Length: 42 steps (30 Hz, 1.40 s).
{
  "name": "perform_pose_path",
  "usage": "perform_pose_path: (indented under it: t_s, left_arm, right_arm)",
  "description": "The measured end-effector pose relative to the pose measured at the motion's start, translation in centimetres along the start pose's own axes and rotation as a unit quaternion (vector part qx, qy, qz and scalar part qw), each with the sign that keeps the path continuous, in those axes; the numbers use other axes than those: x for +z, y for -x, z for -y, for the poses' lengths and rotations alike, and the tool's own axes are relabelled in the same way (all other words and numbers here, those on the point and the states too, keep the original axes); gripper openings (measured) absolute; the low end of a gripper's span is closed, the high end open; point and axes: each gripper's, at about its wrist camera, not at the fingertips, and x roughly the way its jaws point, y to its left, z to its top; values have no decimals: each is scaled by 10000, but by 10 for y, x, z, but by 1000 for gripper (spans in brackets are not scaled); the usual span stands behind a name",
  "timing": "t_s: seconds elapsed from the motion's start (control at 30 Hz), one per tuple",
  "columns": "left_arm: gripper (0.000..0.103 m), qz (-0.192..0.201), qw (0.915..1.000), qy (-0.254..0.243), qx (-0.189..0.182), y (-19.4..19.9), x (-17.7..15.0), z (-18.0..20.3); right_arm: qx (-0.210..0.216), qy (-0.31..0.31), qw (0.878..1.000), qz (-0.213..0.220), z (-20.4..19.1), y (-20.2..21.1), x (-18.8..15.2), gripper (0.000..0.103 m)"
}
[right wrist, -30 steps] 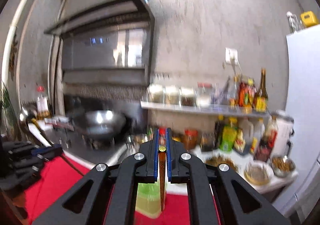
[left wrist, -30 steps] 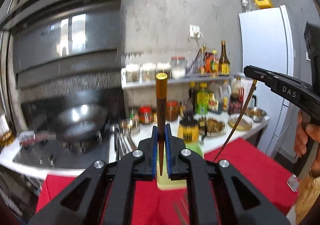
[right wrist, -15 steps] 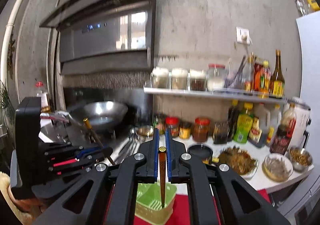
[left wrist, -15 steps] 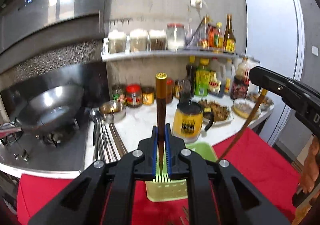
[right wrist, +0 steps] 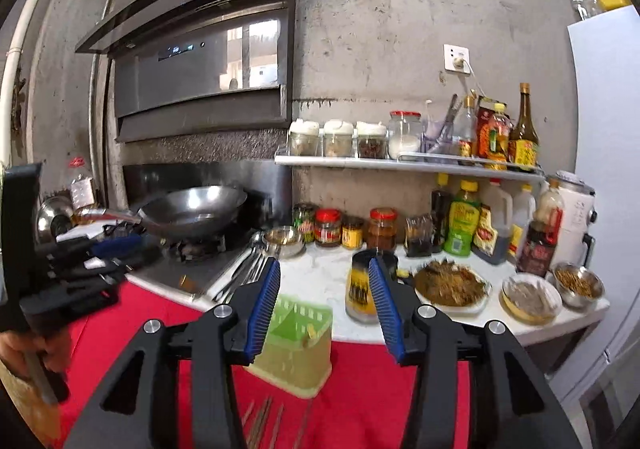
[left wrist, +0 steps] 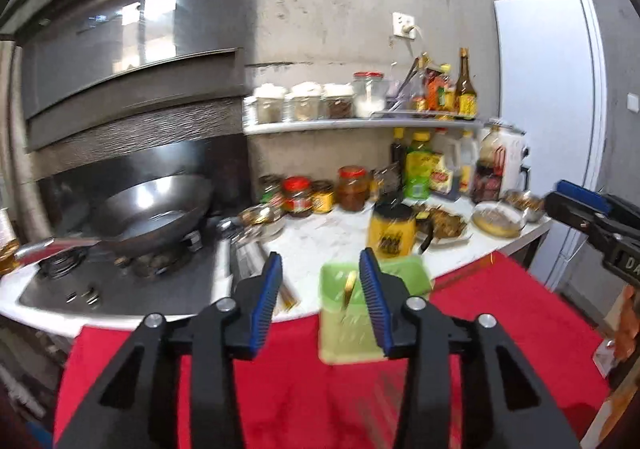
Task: Organize utensils
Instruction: 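Lower both chopsticks into the green holder and open both tools, then grasp another wooden chopstick with the right tool while the left tool approaches the pile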
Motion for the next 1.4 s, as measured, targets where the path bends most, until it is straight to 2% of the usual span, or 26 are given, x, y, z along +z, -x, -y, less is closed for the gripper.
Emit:
perform_pose_path:
  t_s: [0.13, 0.37, 0.57, 0.63, 0.8, 0.93, 0.97, 1.03, 1.13, 1.4]
  left_arm:
    - [41, -305, 9992, -78, 256, 30, -46, -1]
    - [41, -1164, 9926, 174, 291, 50, -146, -2]
    - [41, -1786, 9813, 652, 315, 52, -200, -7]
    - [41, -1963, 9774, 755, 208, 52, -212, -6]
    - [41, -2210, 9728, 644, 239, 46, -224, 1]
    - [41, -2279, 9710, 680, 248, 38, -223, -3]
    - [41, -2302, 9705, 675, 253, 36, -223, -3]
    - [41, -2351, 9694, 667, 240, 33, -222, -3]
    - [41, -2425, 9677, 654, 219, 28, -222, -1]
    - [41, -2517, 9656, 656, 55, 19, -221, 4]
  right_arm:
    - [92, -33, 9989, -460, -4, 26, -50, 48]
    - [172, 13, 9927, -1193, -20, 49, -136, 48]
    - [200, -266, 9869, -1576, -24, 59, -180, 48]
    - [192, -299, 9843, -1730, -28, 57, -191, 48]
    - [254, -385, 9759, -2131, -33, 37, -209, 48]
    - [287, -304, 9726, -2285, -38, 20, -213, 47]
    - [294, -302, 9717, -2324, -40, 15, -214, 45]
    - [302, -307, 9695, -2414, -41, 5, -214, 33]
    - [357, -334, 9666, -2516, -43, -10, -214, 23]
    - [351, -323, 9600, -2759, -46, -39, -218, 18]
